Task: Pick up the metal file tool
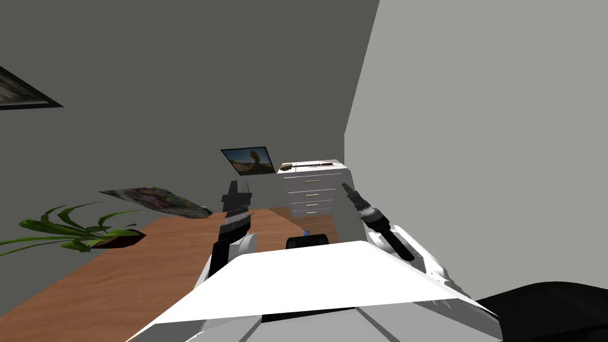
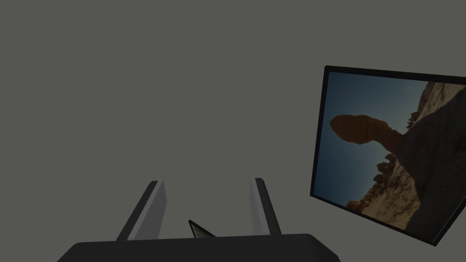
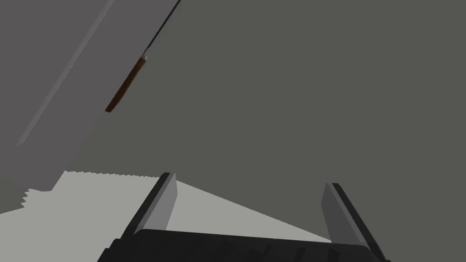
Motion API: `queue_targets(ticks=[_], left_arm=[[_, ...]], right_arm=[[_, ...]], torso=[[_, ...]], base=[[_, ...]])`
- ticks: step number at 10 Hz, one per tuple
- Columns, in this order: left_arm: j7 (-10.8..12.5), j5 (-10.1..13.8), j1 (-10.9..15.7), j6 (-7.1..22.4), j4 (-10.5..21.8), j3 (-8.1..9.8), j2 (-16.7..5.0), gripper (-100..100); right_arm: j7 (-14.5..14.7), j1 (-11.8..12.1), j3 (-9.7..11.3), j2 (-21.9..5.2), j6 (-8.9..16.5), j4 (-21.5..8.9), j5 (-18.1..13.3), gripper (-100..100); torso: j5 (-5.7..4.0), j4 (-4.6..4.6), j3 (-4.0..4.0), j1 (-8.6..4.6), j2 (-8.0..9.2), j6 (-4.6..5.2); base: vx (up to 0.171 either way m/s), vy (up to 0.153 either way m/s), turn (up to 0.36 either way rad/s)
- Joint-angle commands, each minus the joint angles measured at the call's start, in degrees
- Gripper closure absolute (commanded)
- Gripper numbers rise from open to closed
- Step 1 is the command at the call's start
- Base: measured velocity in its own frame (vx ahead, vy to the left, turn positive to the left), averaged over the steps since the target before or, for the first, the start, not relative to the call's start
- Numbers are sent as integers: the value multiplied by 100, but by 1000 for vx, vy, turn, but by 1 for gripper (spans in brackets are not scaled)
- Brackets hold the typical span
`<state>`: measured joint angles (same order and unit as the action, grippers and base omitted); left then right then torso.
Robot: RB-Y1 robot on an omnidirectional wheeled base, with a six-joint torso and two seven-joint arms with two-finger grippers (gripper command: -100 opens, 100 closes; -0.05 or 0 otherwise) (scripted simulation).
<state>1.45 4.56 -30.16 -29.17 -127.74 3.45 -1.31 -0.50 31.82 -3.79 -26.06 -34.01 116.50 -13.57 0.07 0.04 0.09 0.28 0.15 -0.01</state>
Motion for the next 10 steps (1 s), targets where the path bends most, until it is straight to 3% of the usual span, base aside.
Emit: queue_targets(ticks=[1,6,7,8,9,10], left_arm=[[0,0,0,0,0,0,0,0],[0,0,0,0,0,0,0,0],[0,0,0,0,0,0,0,0],[0,0,-1,0,0,0,0,0],[0,0,0,0,0,0,0,0],[0,0,-1,0,0,0,0,0]], right_arm=[[34,30,-33,-262,-13,-69,-62,-100],[162,-3,-241,-1133,-107,-685,-450,-100],[162,-3,-241,-1333,-107,-685,-450,-100],[200,-14,-293,-1516,-150,-895,-595,-100],[200,-14,-293,-1692,-150,-895,-595,-100],[236,-23,-335,-1877,-198,-1105,-748,-100]], torso=[[0,0,0,0,0,0],[2,-2,-5,4,-9,0],[2,-2,-5,5,-10,-1],[1,-2,-6,-3,-11,1],[0,-2,-6,1,-11,0],[1,-3,-8,-2,-14,1]], base=[[-33,71,6],[-13,93,28],[-12,71,17],[-13,84,50],[-1,78,22],[3,90,62]])
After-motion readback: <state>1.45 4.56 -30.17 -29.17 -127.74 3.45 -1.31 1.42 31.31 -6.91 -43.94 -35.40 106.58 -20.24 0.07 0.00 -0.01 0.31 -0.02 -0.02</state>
